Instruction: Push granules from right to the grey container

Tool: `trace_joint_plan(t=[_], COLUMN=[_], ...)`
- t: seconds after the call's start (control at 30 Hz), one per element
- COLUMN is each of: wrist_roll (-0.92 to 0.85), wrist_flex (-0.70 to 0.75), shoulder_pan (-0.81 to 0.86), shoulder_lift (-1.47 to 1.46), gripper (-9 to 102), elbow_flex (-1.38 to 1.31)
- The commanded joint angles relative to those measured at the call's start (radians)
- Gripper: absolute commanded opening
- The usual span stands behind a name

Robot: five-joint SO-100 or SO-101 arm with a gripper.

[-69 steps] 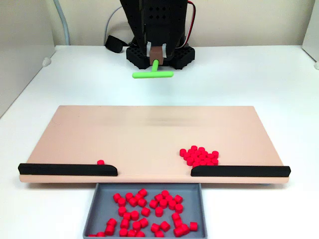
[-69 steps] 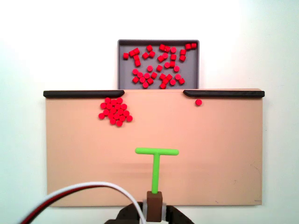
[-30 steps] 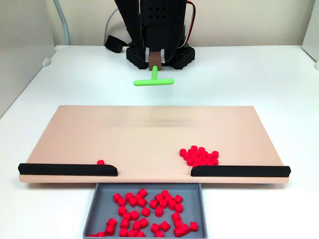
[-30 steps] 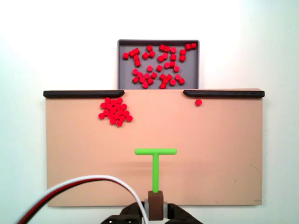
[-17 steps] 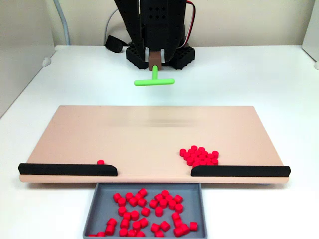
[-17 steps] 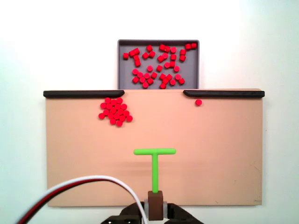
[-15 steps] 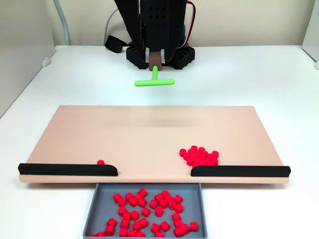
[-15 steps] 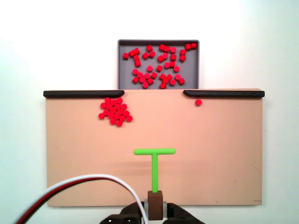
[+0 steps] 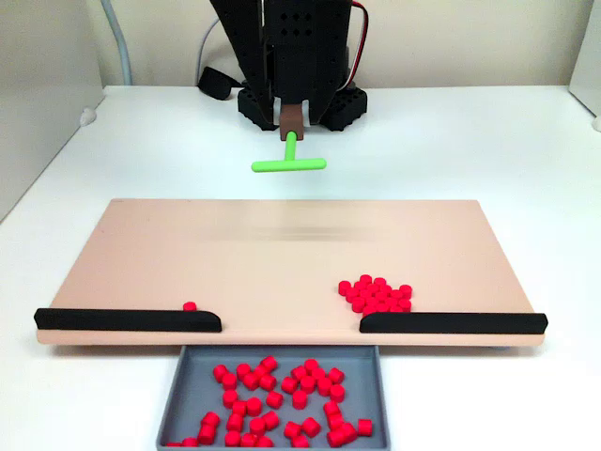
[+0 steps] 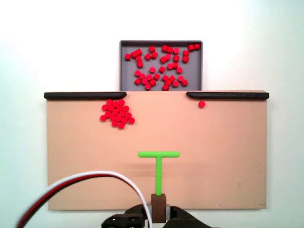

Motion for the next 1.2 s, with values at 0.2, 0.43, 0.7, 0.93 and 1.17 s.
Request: trace_joint_plan(t=[0.2, 0.43, 0.7, 0.93, 1.17], wrist_roll=[0.000, -0.319, -0.902, -1.364, -1.764], wrist_flex=[-0.003, -0.003, -0.003, -0.005, -0.005], shoulder_pan=[0.011, 0.110, 0.278, 0.365, 0.416], shoulder_lift=[-0.017, -0.009, -0.035, -0.153, -0.314], gripper=[0, 0, 0, 0, 0], elbow_flex=[-0.025, -0.029, -0.058, -0.193, -0.370])
